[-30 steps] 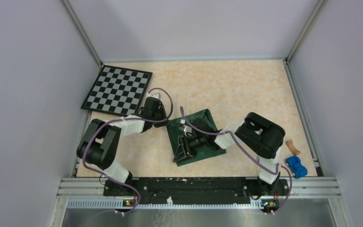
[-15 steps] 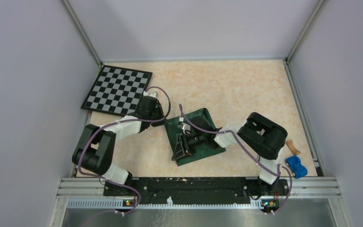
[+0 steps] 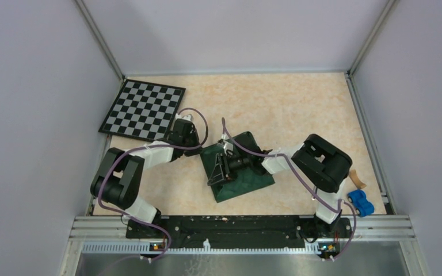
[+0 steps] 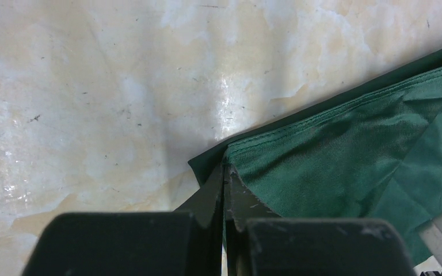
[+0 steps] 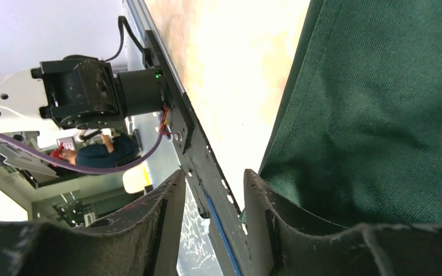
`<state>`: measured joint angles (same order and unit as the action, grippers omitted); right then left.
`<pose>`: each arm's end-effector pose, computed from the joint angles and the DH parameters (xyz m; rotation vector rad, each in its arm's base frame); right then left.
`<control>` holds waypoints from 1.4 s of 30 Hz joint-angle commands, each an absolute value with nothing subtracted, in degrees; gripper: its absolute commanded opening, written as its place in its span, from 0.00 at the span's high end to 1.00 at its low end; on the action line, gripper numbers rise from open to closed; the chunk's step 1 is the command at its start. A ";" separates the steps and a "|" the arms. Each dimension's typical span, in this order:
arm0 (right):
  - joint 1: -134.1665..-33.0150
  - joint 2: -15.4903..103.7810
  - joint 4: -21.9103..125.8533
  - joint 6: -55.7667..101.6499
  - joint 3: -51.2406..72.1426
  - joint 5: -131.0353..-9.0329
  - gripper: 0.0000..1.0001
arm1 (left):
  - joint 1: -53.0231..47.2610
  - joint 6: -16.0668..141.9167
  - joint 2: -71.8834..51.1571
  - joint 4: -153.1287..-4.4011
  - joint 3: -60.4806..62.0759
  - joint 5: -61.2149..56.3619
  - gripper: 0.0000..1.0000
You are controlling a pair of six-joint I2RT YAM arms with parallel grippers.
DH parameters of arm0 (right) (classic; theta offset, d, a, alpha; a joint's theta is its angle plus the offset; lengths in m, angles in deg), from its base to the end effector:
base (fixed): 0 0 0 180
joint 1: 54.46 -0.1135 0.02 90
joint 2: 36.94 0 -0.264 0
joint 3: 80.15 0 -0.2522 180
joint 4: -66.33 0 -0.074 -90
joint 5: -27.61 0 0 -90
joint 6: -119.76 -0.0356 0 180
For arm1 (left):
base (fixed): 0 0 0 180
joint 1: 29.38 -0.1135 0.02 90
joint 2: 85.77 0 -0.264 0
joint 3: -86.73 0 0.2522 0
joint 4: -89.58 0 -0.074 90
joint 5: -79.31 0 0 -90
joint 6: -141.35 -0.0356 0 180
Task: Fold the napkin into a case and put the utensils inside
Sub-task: Smooth out the upper triangle-folded napkin at the center of the board.
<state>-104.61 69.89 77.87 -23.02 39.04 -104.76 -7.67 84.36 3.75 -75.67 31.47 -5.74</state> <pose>0.2086 0.2873 0.1279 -0.4632 2.5703 1.6715 0.2758 -0.1131 0.1529 -0.2054 2.4858 -0.5242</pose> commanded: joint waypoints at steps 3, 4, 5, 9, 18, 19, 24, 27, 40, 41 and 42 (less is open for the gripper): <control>-104.42 71.20 85.71 -25.67 39.88 -105.87 0.58 | -8.05 83.77 5.86 -76.22 31.76 -6.97 1.00; -104.65 71.66 86.72 -26.13 40.91 -105.89 0.58 | -8.03 83.78 5.98 -76.22 31.86 -6.95 1.00; -104.84 71.98 87.35 -26.28 41.95 -105.95 0.58 | -8.03 83.78 6.13 -76.23 31.87 -6.97 1.00; -105.28 72.53 90.56 -27.44 45.59 -106.19 0.58 | -8.07 83.78 6.86 -76.27 31.85 -6.81 1.00; -102.94 63.74 78.17 -21.10 38.97 -105.61 0.55 | -8.09 82.53 4.25 -72.51 28.75 -7.74 0.84; -101.66 62.52 75.91 -19.84 38.17 -105.51 0.54 | -8.10 82.40 3.66 -71.76 28.27 -7.72 0.78; -92.04 57.80 65.98 -13.30 35.58 -104.73 0.53 | -8.04 82.00 -1.02 -68.52 26.53 -6.98 0.55; -86.06 57.98 63.65 -10.26 34.64 -105.50 0.53 | -8.10 81.93 -4.15 -66.42 25.49 -6.73 0.45; -78.02 68.72 62.59 -6.78 26.55 -105.76 0.54 | -8.07 82.90 -3.05 -65.60 23.31 -6.23 0.50; -78.02 69.30 63.33 -7.03 26.62 -105.52 0.54 | -8.04 82.85 -1.66 -65.96 22.89 -6.40 0.47; -78.02 69.83 63.97 -7.26 26.61 -105.35 0.54 | -8.04 82.75 -0.24 -66.46 22.64 -6.60 0.47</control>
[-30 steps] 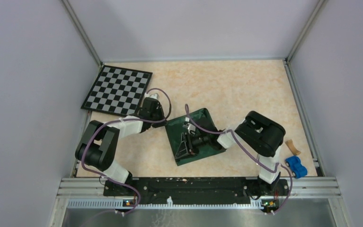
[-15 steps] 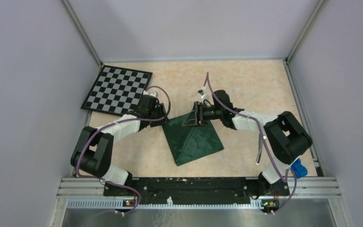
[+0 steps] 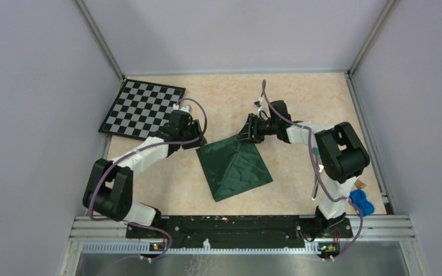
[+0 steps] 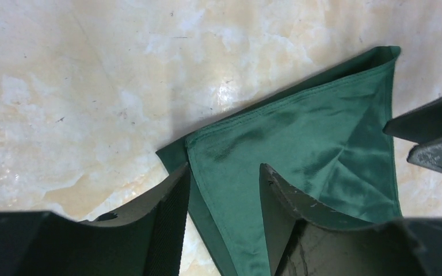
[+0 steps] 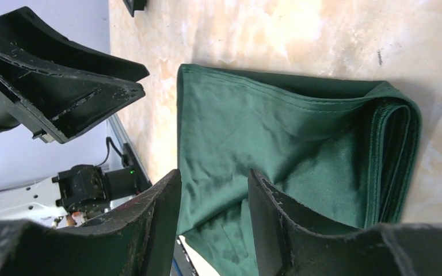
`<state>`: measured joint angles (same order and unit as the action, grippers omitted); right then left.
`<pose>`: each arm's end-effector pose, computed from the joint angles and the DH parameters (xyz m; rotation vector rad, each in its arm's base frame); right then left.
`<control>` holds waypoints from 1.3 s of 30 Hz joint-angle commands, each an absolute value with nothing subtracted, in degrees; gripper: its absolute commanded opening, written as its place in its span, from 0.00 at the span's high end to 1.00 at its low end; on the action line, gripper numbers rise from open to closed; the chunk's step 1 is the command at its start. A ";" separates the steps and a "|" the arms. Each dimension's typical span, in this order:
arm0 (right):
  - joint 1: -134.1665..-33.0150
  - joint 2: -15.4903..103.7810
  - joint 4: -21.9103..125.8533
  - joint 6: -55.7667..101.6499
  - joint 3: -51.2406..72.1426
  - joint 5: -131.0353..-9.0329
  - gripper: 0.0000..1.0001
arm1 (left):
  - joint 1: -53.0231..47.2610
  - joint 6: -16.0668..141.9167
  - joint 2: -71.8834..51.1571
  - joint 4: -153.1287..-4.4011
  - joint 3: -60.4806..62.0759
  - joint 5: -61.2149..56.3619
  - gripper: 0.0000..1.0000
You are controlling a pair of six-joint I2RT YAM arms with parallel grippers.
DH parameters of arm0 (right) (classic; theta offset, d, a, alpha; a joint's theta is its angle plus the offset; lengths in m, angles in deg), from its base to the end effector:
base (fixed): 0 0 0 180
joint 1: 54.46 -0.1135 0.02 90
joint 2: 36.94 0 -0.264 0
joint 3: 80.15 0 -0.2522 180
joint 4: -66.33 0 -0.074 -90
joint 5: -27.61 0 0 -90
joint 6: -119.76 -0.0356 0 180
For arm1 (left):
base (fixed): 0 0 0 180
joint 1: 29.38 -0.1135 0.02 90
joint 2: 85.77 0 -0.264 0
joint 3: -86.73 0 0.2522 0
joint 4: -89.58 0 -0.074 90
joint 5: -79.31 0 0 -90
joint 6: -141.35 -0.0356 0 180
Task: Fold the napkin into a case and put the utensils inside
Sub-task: Smooth out the upper triangle-folded napkin at the center of the board.
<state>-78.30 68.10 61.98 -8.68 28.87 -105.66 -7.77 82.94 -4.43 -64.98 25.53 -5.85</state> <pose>0.3338 0.1742 0.1651 -0.1496 2.4106 1.3981 0.2719 -0.1109 0.2095 -0.1697 2.4254 -0.5363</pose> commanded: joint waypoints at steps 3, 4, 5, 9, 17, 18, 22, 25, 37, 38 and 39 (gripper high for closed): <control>-77.71 71.94 65.70 -7.99 25.93 -106.18 0.55 | -8.10 82.75 3.74 -67.48 21.90 -6.79 0.49; -77.53 72.60 66.01 -8.22 25.42 -106.53 0.56 | -8.09 82.82 4.51 -67.79 21.83 -6.96 0.50; -77.45 73.17 66.16 -8.38 24.98 -106.66 0.56 | -8.10 82.89 5.19 -68.21 21.82 -7.34 0.50; -76.95 74.51 65.97 -8.55 22.90 -107.08 0.57 | -8.05 82.48 6.60 -69.10 22.03 -8.48 0.52; -76.27 76.80 65.81 -8.98 19.43 -107.02 0.58 | -8.07 82.37 8.76 -70.04 21.70 -6.78 0.81; -76.13 76.86 65.91 -9.11 19.20 -106.95 0.58 | -8.04 82.30 8.43 -69.85 21.77 -6.80 0.85; -75.67 77.85 65.35 -9.05 17.63 -106.79 0.58 | -8.09 82.36 5.49 -69.77 22.81 -6.44 0.98; -75.65 78.59 65.19 -9.05 16.93 -107.14 0.58 | -8.11 82.86 2.79 -69.72 24.22 -6.31 1.00; -75.48 82.96 66.05 -9.42 15.16 -106.38 0.58 | -8.05 84.28 2.75 -70.67 28.47 -5.79 1.00; -75.43 83.54 66.02 -9.40 15.01 -106.16 0.58 | -8.08 84.30 3.19 -70.69 28.49 -5.77 1.00; -75.32 84.09 65.90 -9.37 14.85 -106.00 0.58 | -8.10 84.19 3.63 -70.70 28.42 -5.87 1.00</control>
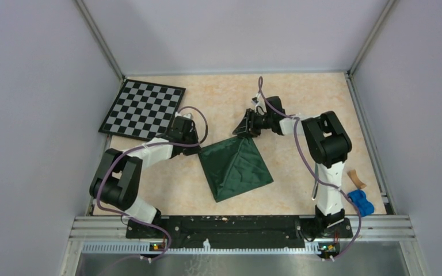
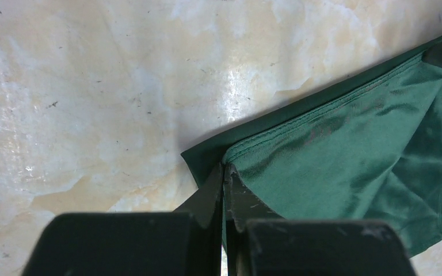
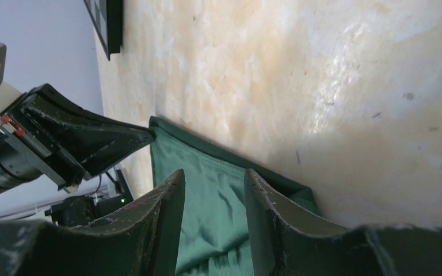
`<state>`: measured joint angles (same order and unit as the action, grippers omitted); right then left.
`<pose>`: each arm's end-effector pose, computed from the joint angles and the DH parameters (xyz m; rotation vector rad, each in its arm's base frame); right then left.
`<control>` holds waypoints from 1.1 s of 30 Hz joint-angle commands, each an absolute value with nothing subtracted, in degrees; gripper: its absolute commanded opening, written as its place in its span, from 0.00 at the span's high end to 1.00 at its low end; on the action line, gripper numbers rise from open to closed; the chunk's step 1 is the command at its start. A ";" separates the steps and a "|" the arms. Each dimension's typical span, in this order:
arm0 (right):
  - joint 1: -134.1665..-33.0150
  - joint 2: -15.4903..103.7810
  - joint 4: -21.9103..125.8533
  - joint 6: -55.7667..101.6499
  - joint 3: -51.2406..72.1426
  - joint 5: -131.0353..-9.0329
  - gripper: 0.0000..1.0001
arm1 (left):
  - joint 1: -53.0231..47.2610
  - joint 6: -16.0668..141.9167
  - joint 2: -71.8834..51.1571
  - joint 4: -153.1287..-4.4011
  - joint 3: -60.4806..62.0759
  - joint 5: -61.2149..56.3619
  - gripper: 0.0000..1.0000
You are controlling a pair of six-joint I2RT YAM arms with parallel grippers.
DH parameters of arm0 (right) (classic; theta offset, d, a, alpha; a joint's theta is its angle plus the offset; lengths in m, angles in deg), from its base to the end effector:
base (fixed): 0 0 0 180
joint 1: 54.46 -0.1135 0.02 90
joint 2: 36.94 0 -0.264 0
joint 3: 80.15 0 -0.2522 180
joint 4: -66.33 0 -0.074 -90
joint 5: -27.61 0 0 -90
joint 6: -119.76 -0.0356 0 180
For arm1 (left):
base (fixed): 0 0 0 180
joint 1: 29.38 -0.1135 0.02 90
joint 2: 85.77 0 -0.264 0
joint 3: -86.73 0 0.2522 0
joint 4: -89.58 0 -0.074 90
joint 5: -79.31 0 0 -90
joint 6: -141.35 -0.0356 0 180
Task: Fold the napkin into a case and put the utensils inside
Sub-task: Smooth out the upper triangle-folded napkin at the center of the board.
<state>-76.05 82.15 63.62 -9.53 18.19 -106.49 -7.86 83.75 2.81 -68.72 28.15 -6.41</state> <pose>0.3858 0.1793 0.1267 -0.0771 2.4364 1.4007 0.2779 -0.1124 0.1654 -0.2077 2.5277 -0.4837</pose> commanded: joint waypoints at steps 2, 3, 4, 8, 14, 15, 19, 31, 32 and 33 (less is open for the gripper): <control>-75.08 85.13 65.57 -9.08 14.76 -105.40 0.58 | -8.08 84.21 4.56 -70.73 28.49 -6.16 1.00; -75.04 85.41 65.27 -8.71 14.68 -105.03 0.58 | -8.07 84.22 5.12 -70.82 28.61 -6.44 1.00; -75.03 85.63 64.78 -8.40 14.35 -105.11 0.58 | -8.05 84.22 5.53 -71.04 28.81 -6.47 1.00; -75.03 83.90 63.82 -8.79 13.24 -107.38 0.58 | -8.08 84.07 6.12 -71.28 29.26 -6.60 1.00; -75.05 78.00 64.45 -9.84 14.56 -108.88 0.56 | -8.05 83.61 6.10 -70.51 28.53 -7.99 1.00; -74.99 77.73 65.34 -9.95 15.43 -108.84 0.56 | -8.03 83.54 6.04 -70.38 28.38 -8.15 1.00; -74.24 79.74 68.04 -10.18 18.99 -108.66 0.56 | -8.09 83.26 5.96 -70.16 27.86 -8.51 1.00; -74.77 75.91 57.02 -1.86 16.93 -104.43 0.52 | -8.11 82.64 8.21 -69.32 26.49 -9.51 1.00; -75.38 73.81 55.05 -0.50 16.79 -103.37 0.51 | -8.12 82.56 8.31 -69.27 26.40 -9.58 1.00; -76.02 71.86 53.20 0.15 16.93 -102.18 0.49 | -8.12 82.47 8.38 -69.26 26.27 -9.67 1.00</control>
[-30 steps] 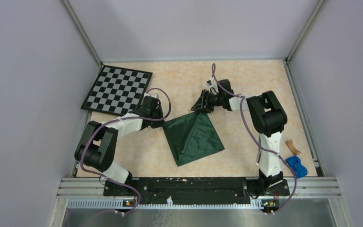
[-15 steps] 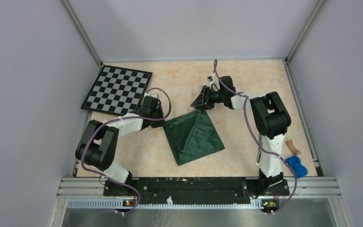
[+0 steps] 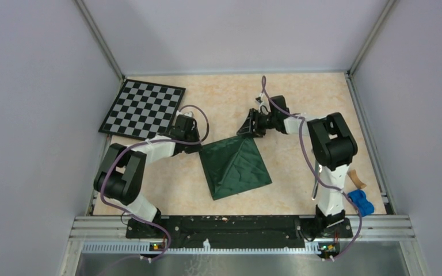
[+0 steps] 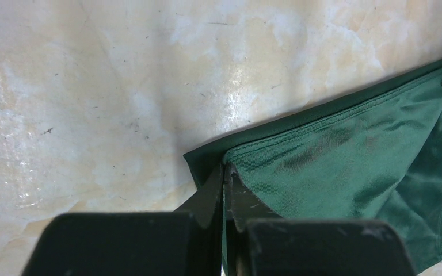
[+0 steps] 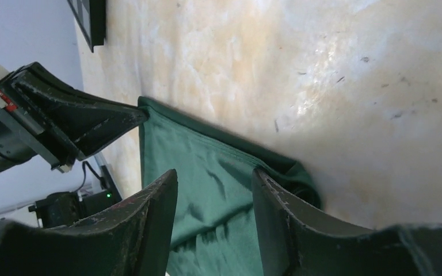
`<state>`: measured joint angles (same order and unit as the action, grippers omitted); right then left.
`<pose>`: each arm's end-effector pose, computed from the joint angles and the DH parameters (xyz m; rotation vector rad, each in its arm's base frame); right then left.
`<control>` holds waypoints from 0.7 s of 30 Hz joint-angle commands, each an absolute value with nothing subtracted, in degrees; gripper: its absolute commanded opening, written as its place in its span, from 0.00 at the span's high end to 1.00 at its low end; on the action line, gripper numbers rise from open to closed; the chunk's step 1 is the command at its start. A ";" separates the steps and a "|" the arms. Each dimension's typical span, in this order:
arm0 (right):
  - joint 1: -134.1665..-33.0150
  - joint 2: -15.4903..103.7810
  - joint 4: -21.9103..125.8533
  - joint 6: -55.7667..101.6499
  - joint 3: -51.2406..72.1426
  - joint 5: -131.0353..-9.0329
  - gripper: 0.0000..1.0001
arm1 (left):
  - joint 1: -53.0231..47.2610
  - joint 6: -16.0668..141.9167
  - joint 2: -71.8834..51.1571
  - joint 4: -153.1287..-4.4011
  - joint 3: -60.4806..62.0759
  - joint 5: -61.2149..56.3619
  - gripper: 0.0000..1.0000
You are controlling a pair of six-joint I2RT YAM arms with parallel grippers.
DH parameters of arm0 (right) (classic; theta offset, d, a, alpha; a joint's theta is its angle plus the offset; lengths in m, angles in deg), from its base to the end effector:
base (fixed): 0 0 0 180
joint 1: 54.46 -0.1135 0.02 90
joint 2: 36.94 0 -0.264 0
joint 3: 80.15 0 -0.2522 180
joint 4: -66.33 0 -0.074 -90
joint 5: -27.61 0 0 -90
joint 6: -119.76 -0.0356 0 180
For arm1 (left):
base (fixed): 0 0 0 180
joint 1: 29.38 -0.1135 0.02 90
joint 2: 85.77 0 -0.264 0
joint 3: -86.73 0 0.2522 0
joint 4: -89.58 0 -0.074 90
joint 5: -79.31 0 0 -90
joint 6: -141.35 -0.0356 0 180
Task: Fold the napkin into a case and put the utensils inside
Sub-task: Smooth out the upper triangle-folded napkin at the center of the board, then move the upper triangle-folded napkin to the center of the board.
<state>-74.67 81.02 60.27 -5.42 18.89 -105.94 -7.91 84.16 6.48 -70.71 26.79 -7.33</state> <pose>0.3839 0.1675 0.1268 -0.1010 2.4552 1.3449 0.2886 -0.1157 0.1562 -0.2253 2.5285 -0.4647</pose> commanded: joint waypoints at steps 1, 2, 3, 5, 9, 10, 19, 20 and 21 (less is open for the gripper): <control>-77.00 69.75 51.36 1.36 17.35 -100.93 0.48 | -8.16 82.46 8.31 -69.24 26.22 -9.76 1.00; -78.28 67.94 49.87 2.11 17.87 -99.98 0.47 | -8.18 82.41 8.23 -69.20 26.10 -9.68 1.00; -79.67 66.37 48.94 2.66 19.35 -99.45 0.47 | -8.12 82.38 8.17 -68.96 25.84 -9.57 0.98; -82.94 63.42 48.73 2.59 22.66 -98.89 0.46 | -8.12 82.00 7.70 -68.13 24.98 -9.26 0.94; -89.07 60.39 53.66 -0.96 31.66 -99.26 0.47 | -8.12 81.54 5.20 -66.88 23.81 -8.86 0.85; -90.05 59.84 55.71 -2.35 33.75 -99.41 0.47 | -8.13 81.43 4.35 -66.53 23.57 -8.70 0.83; -91.81 55.97 56.86 -3.12 44.20 -97.70 0.50 | -8.12 80.88 -1.65 -62.48 22.54 -7.47 0.60; -91.77 55.70 55.93 -2.50 44.63 -96.74 0.50 | -8.11 80.80 -2.58 -62.06 22.75 -7.23 0.58; -91.72 55.73 55.14 -2.05 44.89 -95.67 0.51 | -8.09 80.86 -3.42 -61.87 23.04 -6.78 0.57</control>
<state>-92.00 59.29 55.53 -3.61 44.13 -99.12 -7.93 81.45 1.19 -63.40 24.32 -7.53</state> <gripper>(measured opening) 0.503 0.406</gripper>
